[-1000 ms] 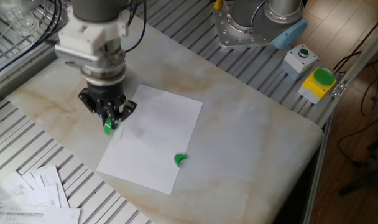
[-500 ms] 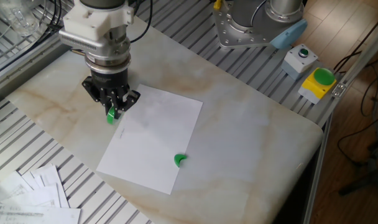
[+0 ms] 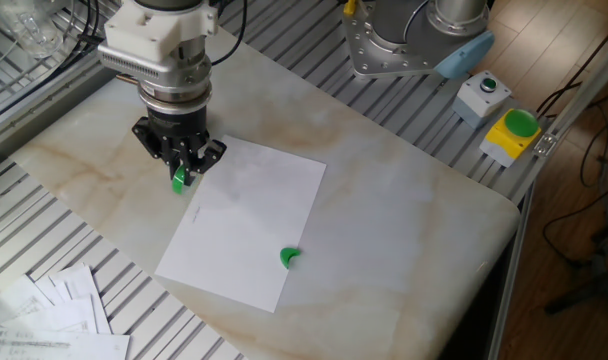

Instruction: Use the correction tape on paper

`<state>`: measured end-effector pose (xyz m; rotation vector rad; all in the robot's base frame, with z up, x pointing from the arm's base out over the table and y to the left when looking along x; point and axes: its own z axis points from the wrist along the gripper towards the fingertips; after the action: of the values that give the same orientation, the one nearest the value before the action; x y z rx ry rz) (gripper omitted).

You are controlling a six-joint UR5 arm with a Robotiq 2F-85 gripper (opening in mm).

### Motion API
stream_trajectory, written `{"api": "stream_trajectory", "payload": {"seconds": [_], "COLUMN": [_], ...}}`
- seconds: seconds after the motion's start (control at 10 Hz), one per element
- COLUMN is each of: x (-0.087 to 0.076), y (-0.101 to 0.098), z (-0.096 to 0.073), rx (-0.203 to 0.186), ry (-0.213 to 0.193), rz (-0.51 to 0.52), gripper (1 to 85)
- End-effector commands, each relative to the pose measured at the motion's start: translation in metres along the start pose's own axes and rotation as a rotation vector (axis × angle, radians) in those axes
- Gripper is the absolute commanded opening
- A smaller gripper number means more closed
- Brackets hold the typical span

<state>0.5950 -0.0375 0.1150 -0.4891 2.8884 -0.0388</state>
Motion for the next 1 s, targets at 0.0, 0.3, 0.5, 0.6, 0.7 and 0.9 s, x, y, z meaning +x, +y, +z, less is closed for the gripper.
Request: {"api": "stream_trajectory", "payload": {"seconds": [0.0, 0.3, 0.5, 0.6, 0.7, 0.9], "x": [0.003, 0.003, -0.002, -0.007, -0.012, -0.022], "y": [-0.001, -0.009, -0.007, -0.003, -0.002, 0.004], "z": [-0.002, -0.002, -0.002, 0.008, 0.017, 0.033], "rx": [0.000, 0.031, 0.022, 0.016, 0.011, -0.001], "ry": [0.010, 0.011, -0.009, -0.024, -0.033, -0.049], "rz": [0.002, 0.002, 0.005, 0.007, -0.002, -0.019], "gripper": [1.7, 1.7, 1.7, 1.7, 1.7, 1.7]}}
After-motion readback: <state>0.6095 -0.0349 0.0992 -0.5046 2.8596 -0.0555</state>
